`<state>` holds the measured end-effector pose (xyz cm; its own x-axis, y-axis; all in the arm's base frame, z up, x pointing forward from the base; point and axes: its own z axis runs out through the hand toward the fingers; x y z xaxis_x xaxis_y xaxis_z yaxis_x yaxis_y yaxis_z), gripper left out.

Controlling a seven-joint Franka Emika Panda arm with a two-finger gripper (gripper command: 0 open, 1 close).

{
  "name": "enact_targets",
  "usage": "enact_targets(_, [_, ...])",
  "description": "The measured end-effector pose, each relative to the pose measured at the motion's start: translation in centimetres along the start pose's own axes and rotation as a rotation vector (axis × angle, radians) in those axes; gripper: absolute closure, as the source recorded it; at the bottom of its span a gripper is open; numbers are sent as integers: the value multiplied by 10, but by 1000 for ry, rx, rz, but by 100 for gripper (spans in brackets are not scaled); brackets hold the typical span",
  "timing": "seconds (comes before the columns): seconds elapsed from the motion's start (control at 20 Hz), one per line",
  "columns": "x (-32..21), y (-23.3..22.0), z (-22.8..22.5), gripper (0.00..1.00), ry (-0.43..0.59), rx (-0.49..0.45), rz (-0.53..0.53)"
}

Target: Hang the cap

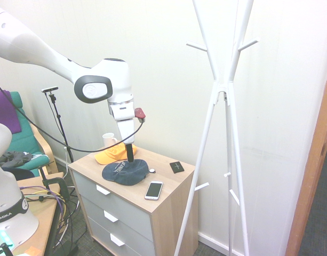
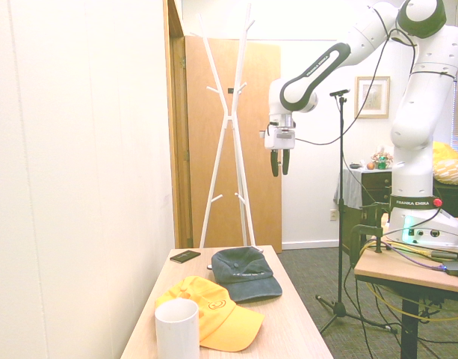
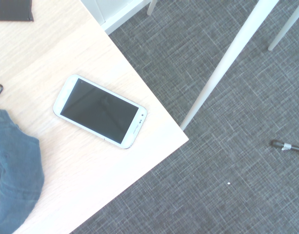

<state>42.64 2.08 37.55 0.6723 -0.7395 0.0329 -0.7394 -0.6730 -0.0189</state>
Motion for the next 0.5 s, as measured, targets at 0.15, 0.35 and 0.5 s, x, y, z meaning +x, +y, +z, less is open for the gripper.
enact_targets(0.15, [0,-1,2,0,-2,-3,-8])
enact_targets(0.35, [-14,-23,14,0,9,3,-51])
enact_targets(0.5, [-50,-66,35,0,14,6,-103])
